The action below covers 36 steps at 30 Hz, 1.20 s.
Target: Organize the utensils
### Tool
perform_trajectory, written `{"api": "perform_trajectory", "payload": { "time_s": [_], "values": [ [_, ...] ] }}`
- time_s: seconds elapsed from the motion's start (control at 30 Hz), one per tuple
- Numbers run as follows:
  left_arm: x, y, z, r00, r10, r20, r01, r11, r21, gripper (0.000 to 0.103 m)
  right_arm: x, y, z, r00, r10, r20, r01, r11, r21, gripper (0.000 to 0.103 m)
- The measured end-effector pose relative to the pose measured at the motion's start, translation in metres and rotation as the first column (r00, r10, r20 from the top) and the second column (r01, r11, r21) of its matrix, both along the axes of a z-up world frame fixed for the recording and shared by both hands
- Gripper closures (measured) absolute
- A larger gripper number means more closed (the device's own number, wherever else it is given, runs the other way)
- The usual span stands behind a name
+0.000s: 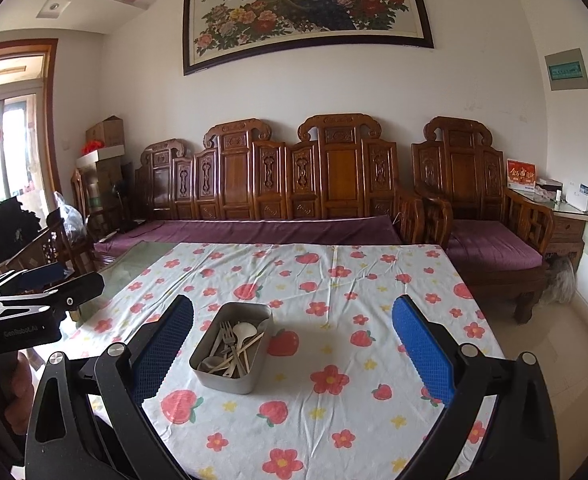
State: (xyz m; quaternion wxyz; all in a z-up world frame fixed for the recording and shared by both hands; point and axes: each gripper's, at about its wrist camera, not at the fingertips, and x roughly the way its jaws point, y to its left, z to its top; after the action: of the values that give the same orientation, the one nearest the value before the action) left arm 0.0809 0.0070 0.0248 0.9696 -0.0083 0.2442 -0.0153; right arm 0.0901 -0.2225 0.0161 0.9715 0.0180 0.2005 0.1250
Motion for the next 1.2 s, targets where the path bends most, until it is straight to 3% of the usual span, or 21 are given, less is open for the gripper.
{"api": "perform_trajectory", "payload": {
  "time_s": [1.2],
  "values": [
    [-0.006,-0.006,0.0027,1.0,-0.017,0.023,0.017,1.0,0.001,0.008,-0.0014,0.0012,-0.0036,1.0,-0.001,-0.003,0.001,1.0,0.004,0.003]
  ]
}}
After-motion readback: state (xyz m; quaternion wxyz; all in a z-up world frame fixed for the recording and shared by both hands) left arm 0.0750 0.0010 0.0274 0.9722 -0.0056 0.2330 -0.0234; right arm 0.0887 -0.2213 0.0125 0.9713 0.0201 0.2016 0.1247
